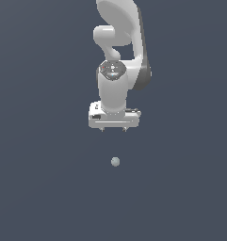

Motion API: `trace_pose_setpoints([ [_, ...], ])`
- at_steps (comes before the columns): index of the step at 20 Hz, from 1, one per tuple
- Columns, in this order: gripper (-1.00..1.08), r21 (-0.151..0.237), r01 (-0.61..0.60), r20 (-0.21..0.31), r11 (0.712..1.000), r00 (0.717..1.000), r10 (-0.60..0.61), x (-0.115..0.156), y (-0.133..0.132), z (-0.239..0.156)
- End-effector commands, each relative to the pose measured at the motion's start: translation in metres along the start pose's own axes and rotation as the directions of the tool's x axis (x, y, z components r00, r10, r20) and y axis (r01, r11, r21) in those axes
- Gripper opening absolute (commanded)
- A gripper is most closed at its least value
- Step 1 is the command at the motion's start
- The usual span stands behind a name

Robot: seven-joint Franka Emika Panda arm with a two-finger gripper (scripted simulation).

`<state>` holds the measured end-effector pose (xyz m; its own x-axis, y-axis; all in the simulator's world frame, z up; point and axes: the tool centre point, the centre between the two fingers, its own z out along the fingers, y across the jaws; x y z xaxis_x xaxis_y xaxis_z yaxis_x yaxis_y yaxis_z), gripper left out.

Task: Pick up the object and move it to a goal position.

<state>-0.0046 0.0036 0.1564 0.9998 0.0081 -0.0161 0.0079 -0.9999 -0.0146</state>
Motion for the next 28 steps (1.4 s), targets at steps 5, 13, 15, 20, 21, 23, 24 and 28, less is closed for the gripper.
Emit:
trace_pose_setpoints([
  [5, 1.00, -0.007, 0.023, 0.000, 1.000, 1.000, -0.023, 0.001, -0.003, -0.002],
  [13, 1.00, -0.018, 0.060, 0.001, 0.998, 0.998, -0.060, 0.003, -0.009, -0.006],
  [15, 1.00, -0.018, 0.058, 0.001, 0.998, 0.998, -0.058, 0.004, -0.009, -0.006],
  [20, 1.00, -0.017, 0.029, -0.001, 0.999, 1.000, -0.029, 0.012, -0.009, -0.001],
  [21, 1.00, -0.016, 0.019, -0.001, 1.000, 1.000, -0.019, 0.014, -0.009, 0.001],
  [23, 1.00, -0.015, -0.004, -0.003, 1.000, 1.000, 0.004, 0.020, -0.009, 0.005],
  [24, 1.00, -0.015, -0.018, -0.003, 1.000, 1.000, 0.018, 0.023, -0.008, 0.007],
  [28, 1.00, -0.012, -0.084, -0.006, 0.996, 0.996, 0.084, 0.040, -0.008, 0.020],
])
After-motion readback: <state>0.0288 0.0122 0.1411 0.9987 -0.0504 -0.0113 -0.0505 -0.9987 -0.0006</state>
